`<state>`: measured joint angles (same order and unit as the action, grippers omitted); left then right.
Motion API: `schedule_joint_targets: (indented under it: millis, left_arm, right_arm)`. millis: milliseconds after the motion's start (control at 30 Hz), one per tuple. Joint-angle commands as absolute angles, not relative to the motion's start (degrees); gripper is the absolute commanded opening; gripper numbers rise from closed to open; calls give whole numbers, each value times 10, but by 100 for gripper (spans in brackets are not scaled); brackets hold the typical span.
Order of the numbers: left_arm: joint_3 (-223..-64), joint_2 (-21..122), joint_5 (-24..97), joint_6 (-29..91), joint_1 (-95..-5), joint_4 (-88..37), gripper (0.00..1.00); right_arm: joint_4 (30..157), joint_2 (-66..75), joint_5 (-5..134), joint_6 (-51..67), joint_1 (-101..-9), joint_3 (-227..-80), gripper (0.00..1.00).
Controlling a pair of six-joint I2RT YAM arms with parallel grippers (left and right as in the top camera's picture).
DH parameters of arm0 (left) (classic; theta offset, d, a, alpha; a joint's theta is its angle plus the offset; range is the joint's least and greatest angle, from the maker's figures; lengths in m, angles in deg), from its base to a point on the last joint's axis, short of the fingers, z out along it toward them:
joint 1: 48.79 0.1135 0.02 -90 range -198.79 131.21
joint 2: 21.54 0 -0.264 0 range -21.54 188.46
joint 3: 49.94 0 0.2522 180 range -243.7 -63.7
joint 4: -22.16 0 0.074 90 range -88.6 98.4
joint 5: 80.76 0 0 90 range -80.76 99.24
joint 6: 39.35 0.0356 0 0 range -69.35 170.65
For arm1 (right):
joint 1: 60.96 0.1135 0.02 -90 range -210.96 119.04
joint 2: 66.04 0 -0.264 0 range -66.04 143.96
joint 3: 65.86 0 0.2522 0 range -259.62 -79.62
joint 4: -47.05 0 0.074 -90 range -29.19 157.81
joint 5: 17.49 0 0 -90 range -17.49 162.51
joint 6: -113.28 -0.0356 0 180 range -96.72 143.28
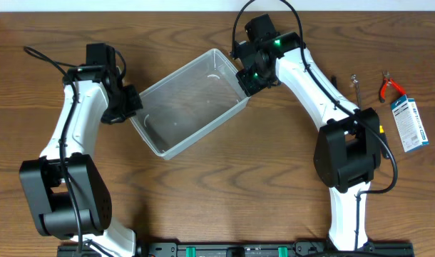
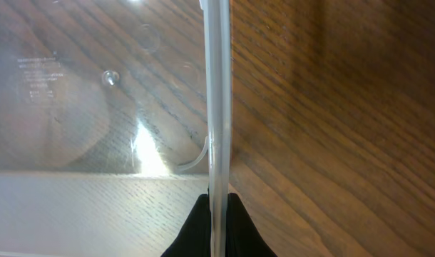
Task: Pack container
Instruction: 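Grip the container rim with both grippers and rotate it straight, then slide the container with both grippers toward the table center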
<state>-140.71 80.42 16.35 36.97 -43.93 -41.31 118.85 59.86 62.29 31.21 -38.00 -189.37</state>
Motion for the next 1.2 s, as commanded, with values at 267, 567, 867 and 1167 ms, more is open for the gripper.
schedule_joint_targets:
  millis: [267,567,867,1167]
  left_arm:
    - [-1384,812,215,358,-439,-365,6]
    - [-1384,812,227,376,-466,-325,6]
    - [-1384,822,229,381,-524,-287,6]
    - [-1384,880,265,381,-548,-274,6]
  right_arm:
    - [1218,597,653,291,-377,-1891,1]
    - [1237,597,689,255,-385,-1891,1]
    - [1264,597,693,216,-414,-1891,1]
    - [1302,597,693,216,-434,-1891,1]
